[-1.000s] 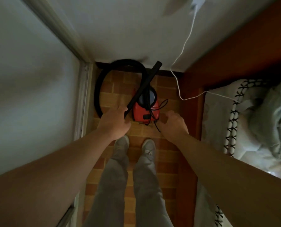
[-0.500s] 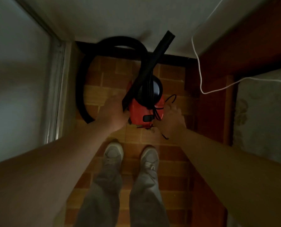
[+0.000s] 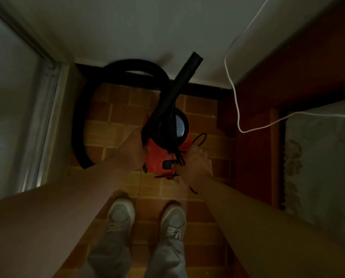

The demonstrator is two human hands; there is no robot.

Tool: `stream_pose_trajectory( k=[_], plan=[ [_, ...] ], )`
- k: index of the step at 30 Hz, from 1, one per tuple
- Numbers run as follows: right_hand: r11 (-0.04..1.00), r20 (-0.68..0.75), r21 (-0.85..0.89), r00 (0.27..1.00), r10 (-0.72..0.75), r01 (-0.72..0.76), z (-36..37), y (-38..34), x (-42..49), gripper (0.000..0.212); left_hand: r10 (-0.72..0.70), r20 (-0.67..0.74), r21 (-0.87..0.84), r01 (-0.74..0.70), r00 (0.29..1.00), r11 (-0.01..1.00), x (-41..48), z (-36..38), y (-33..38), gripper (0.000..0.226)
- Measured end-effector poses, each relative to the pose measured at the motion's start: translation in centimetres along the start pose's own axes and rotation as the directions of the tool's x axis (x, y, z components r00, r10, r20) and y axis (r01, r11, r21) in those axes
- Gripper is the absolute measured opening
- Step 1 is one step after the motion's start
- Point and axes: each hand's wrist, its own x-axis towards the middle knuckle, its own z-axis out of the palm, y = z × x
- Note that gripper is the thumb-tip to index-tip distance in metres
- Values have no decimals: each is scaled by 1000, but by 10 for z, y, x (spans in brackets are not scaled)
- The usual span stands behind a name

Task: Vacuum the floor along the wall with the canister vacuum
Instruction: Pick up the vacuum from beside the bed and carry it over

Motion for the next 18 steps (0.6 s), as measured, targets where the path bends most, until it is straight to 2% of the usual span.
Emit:
stream_pose_trajectory(
  k=[2, 3, 5, 8, 10, 13, 16, 18],
  plan=[
    [1000, 9, 16, 1000, -17, 17, 1, 2, 4, 71, -9, -11, 2, 9, 1000, 1000, 5, 3, -2, 51],
    [999, 26, -33, 999, -28, 29, 3, 3, 6, 70, -20, -24, -1, 20, 1000, 1000, 8, 5, -6, 49],
    [989, 29, -145, 999, -32, 36, 5, 5, 8, 59, -39, -50, -8, 38, 998, 999, 14, 9, -14, 44],
    [989, -21, -133, 998, -62, 58, 10, 8, 9, 39, -86, -55, -8, 85, 995, 996, 21, 14, -20, 47],
    [991, -54, -70, 992, -115, 111, 14, 9, 8, 28, -115, -39, 13, 116, 993, 993, 22, 14, -21, 52],
    [983, -66, 161, 994, -83, 93, 17, 14, 9, 7, -65, -12, 71, 65, 998, 995, 21, 14, -21, 38],
    [942, 28, 335, 999, -36, 25, 13, 17, 9, 5, 7, -43, 84, -4, 999, 996, 18, 13, -22, 34],
    [907, 72, 421, 997, -37, 3, 9, 15, 12, 21, 40, -63, 64, -36, 997, 997, 14, 11, -23, 33]
  ],
)
